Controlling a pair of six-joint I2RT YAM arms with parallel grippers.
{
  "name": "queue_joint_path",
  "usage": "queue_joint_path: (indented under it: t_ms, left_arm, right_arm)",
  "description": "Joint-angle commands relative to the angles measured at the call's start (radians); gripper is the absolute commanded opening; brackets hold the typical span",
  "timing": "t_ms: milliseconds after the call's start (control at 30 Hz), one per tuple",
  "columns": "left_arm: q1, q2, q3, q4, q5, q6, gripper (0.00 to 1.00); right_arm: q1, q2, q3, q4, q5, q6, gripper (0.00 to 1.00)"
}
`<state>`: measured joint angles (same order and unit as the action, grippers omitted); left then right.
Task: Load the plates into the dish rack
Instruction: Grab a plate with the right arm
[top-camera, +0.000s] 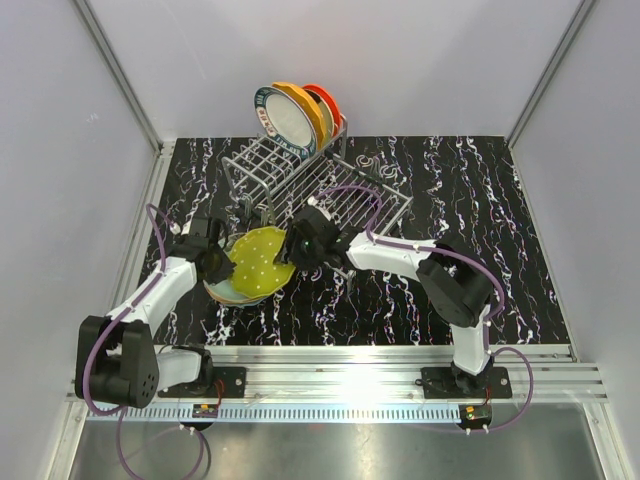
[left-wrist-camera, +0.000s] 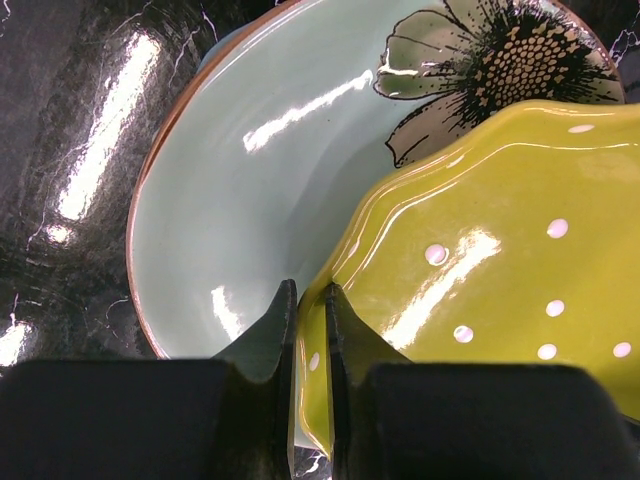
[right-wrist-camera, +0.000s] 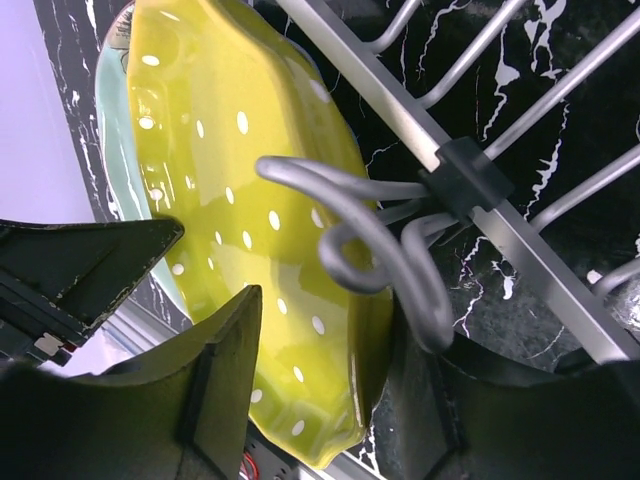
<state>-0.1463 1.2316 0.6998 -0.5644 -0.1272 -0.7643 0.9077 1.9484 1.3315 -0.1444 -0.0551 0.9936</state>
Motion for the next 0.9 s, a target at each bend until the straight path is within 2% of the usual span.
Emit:
queue_joint_path:
  t_ms: [0,233,300,333,367,467,500,867]
  left_arm:
    - [-0.006,0.032,-0.043,0.046,0.061,-0.041,0.00]
    - [-0.006,0.029,-0.042,0.044,0.067,-0.041,0.00]
    - [-0.006,0.028,-0.040,0.041,0.069,-0.040,0.01]
    - [-0.006,0.026,-0.036,0.034,0.070,-0.041,0.03]
    - [-0.006,0.023,-0.033,0.032,0.074,-0.040,0.12]
    - [-0.004,0.011,-0.020,0.017,0.086,-0.036,0.22]
    - [-0.004,0.005,-0.007,0.009,0.087,-0.035,0.32]
    - [0.013,-0.164,0.099,-0.124,0.046,0.002,0.66]
  right_arm:
    - [0.034,0.018,-0.018,0.173,-0.098,0.074,0.55]
    - [0.033,-0.020,-0.048,0.184,-0.060,0.080,0.37]
    - [0.034,-0.032,-0.048,0.180,-0.051,0.077,0.30]
    - [0.033,-0.035,-0.048,0.178,-0.046,0.077,0.27]
    - [0.033,-0.040,-0.046,0.177,-0.046,0.079,0.23]
    - [0.033,-0.055,-0.046,0.178,-0.045,0.080,0.20]
    - [0.033,-0.058,-0.045,0.178,-0.042,0.080,0.19]
    - [0.037,-0.092,-0.040,0.192,-0.031,0.092,0.10]
